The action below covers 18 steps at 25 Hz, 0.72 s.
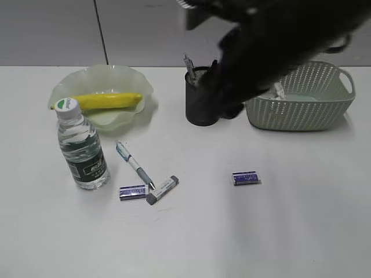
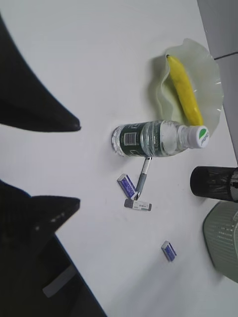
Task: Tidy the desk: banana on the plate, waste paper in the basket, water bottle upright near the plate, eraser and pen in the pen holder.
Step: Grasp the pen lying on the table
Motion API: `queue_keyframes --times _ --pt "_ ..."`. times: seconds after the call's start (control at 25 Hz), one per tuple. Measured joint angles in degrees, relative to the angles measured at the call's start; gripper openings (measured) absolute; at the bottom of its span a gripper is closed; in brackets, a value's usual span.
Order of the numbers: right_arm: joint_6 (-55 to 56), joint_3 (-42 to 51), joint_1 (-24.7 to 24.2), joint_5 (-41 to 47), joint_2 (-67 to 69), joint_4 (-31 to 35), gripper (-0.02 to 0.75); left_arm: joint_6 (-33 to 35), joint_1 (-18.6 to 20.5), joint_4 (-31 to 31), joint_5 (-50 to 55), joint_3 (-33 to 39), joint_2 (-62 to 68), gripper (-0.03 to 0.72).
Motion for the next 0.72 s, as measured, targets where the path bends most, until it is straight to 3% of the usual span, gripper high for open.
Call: queue_keyframes --times 0.24,0.52,0.72 --pt "0.03 -19.24 6.12 5.78 22.03 -0.60 0.403 0.17 0.00 0.34 -0.04 0.00 0.00 0.321" --pt "9.13 -42.51 8.63 17.51 42.41 -5.22 0.403 0.19 0.00 0.40 -0.04 0.00 0.00 0.321" --pt "13.70 -49.62 8.68 20.18 50.20 -5.39 0.403 0.19 0.00 0.37 -0.04 0.00 0.00 0.321"
